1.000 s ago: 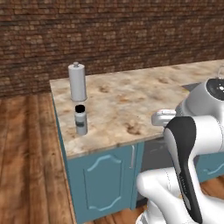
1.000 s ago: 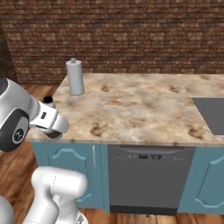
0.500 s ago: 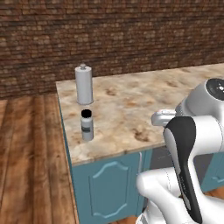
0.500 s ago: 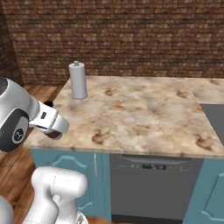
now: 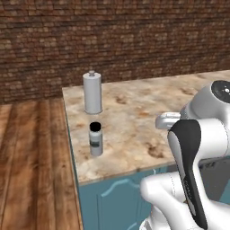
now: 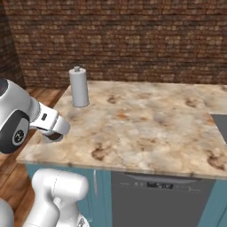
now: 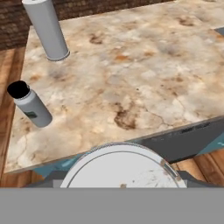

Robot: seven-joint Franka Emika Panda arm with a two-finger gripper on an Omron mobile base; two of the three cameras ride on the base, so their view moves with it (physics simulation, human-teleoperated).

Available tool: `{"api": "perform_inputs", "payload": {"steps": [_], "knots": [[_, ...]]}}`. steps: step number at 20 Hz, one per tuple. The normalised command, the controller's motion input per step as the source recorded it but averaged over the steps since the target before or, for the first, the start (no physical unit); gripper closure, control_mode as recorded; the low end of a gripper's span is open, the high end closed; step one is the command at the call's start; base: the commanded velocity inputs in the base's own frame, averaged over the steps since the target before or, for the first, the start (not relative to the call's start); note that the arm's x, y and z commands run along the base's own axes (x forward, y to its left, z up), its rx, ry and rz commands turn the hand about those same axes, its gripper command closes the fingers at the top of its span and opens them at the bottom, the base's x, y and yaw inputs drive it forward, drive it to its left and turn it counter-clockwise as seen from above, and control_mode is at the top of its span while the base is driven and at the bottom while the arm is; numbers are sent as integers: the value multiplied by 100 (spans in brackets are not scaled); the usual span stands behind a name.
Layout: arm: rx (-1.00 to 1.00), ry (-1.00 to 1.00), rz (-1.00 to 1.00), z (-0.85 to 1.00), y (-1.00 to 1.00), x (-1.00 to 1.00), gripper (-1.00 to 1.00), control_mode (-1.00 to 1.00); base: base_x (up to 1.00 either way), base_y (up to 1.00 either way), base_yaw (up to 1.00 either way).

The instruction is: Move the drinks to the dining counter.

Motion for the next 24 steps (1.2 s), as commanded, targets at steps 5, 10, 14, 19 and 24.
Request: {"api": "perform_inputs", "payload": {"steps": [5, 10, 14, 19, 24], "knots": [[0, 0, 0, 0, 0, 0, 100, 100, 45, 0, 6], [0, 0, 0, 0, 0, 0, 100, 100, 44, 0, 7], [0, 0, 0, 0, 0, 0, 100, 100, 41, 0, 7], [0, 0, 0, 0, 0, 0, 100, 100, 31, 0, 6], [0, 0, 0, 0, 0, 0, 100, 100, 29, 0, 4]]}}
